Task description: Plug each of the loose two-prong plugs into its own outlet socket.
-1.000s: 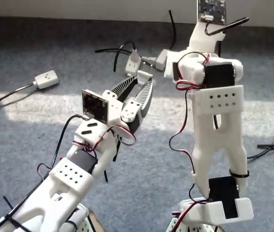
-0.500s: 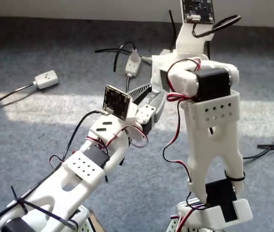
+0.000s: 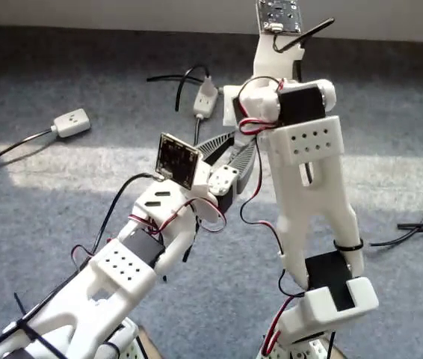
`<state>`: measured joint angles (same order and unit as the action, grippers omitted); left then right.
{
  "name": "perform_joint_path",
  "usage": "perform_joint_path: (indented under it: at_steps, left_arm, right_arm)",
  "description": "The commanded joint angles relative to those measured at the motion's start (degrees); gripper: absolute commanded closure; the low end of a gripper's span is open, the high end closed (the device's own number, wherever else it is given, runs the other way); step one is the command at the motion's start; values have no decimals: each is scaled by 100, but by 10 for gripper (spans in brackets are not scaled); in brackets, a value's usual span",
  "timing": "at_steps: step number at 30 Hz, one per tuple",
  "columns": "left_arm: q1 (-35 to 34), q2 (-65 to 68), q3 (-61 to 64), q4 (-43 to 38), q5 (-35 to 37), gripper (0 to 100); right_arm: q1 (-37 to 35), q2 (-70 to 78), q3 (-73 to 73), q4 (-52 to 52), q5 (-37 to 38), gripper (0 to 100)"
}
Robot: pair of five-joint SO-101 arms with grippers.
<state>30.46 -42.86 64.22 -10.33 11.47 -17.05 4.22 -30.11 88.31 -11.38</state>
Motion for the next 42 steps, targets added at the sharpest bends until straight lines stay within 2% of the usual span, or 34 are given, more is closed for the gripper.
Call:
perform_joint_path:
  at_steps: [1, 5, 16, 20, 26, 30, 34, 38, 42]
  left_arm:
    - [-374, -804, -136, 53, 53, 994]
    - [-673, -1033, -110, 53, 70, 994]
    - [-655, -1015, 198, 26, 44, 994]
    - [-637, -901, 312, 18, 44, 994]
    - [-48, -347, 268, 9, 18, 994]
    - [224, -330, 312, 9, -659, 994]
    - [-180, -277, 321, 62, -1081, 994]
    - [-989, -127, -48, 967, -1125, 994]
    - [-1429, 822, -1569, 2910, -1125, 994]
  right_arm:
    - [207, 163, -48, -48, 62, 992]
    - [198, 251, -40, -110, 62, 992]
    - [233, -22, -66, -154, 53, 992]
    - [505, -470, -57, -435, 18, 992]
    - [655, -796, -13, -831, 9, 992]
    - [813, -787, -48, -831, 18, 992]
    - [1481, -796, -57, -831, 26, 992]
    - [2167, -787, -48, -1042, 18, 992]
    - [2220, -787, -48, -1059, 18, 992]
